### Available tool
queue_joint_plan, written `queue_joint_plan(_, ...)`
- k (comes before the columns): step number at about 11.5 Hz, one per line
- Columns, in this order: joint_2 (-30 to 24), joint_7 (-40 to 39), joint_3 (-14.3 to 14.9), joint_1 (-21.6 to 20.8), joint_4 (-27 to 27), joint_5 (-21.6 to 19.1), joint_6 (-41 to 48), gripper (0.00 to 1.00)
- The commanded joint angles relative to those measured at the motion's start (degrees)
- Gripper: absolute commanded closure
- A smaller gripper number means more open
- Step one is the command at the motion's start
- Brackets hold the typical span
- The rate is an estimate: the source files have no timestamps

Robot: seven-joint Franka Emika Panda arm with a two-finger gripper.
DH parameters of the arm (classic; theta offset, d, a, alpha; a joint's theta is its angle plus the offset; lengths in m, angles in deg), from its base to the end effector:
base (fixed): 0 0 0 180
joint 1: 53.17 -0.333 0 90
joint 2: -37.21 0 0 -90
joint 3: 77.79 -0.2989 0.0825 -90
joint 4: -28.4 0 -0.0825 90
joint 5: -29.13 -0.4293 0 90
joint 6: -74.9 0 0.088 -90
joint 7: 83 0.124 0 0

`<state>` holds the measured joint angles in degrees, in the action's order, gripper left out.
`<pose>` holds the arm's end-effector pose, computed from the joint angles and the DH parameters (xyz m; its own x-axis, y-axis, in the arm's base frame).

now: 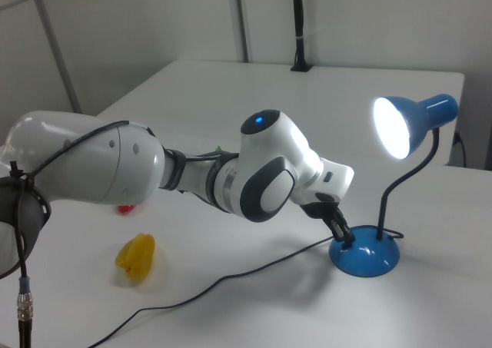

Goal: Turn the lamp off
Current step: 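Press down on the switch on the blue lamp base with the gripper, then hold the gripper on the switch until the lamp goes dark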

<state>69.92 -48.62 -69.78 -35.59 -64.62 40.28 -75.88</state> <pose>0.6922 -0.3136 0.2841 0.5734 -0.6776 0.4606 -0.7509 -0.6595 -0.0354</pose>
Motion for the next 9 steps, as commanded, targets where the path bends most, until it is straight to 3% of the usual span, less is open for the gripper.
queue_joint_plan(1, 0.9, 0.7, 0.3, -1.0, 0.4, -0.7, -0.4, 1.00)
queue_joint_plan(9, 1.6, 0.3, 0.3, -1.3, -0.9, 0.4, -0.4, 1.00)
